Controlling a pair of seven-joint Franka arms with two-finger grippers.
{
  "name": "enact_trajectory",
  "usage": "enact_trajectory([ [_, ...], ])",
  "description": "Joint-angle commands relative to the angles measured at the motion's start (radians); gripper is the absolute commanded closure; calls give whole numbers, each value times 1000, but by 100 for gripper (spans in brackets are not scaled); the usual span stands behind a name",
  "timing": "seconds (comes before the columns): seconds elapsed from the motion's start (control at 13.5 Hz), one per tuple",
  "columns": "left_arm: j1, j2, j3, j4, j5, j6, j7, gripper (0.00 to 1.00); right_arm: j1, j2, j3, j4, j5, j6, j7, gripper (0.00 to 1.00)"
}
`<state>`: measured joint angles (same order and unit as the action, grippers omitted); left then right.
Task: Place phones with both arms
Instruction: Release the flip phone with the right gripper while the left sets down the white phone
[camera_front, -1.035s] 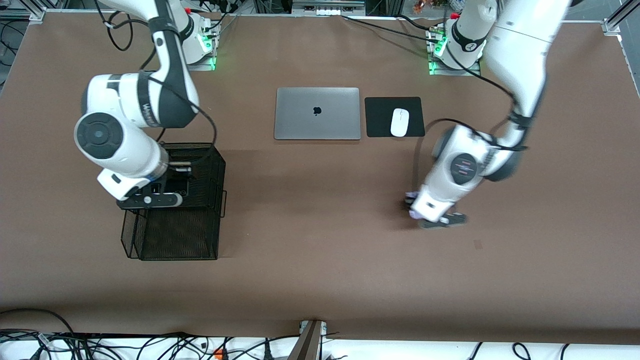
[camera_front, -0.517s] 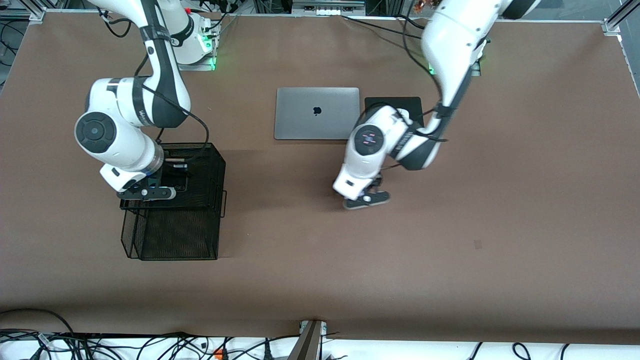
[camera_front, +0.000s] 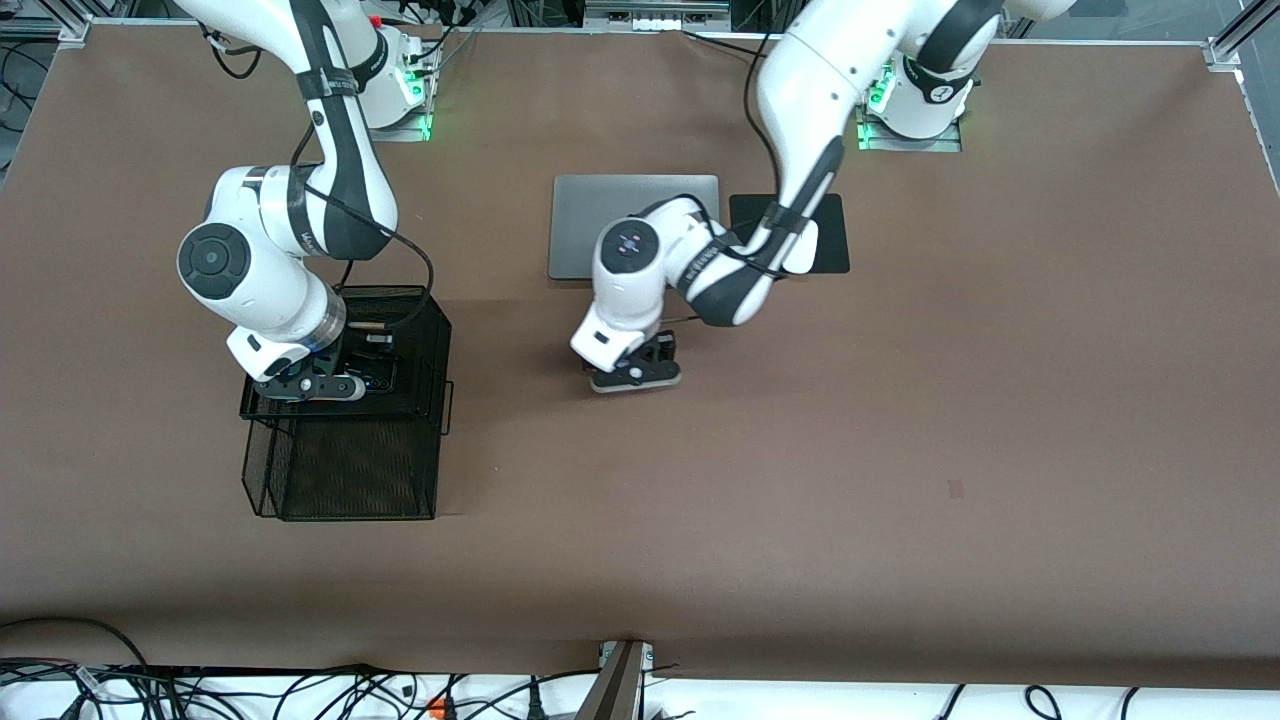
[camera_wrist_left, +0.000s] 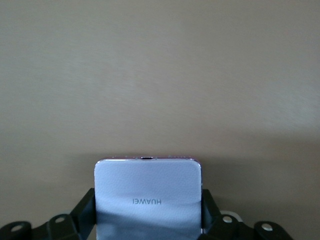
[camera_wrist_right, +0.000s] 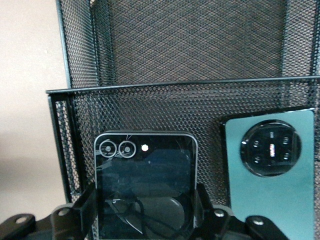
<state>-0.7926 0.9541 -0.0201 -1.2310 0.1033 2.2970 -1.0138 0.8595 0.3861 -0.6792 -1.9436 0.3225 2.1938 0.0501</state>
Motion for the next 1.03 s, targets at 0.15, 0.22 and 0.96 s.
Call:
enact_trajectory([
  [0.15,-83,63,65,79,-10,-31,-8,98,6,7,-3,-3,27,32,0,20],
  [0.22,-85,68,71,79,-10,-28,-9,94,6,7,-3,0,26,32,1,8],
  [0.96,-86,31,127,79,-8,-56,-14,0,-28,7,-10,204,9,-189,-9,0],
])
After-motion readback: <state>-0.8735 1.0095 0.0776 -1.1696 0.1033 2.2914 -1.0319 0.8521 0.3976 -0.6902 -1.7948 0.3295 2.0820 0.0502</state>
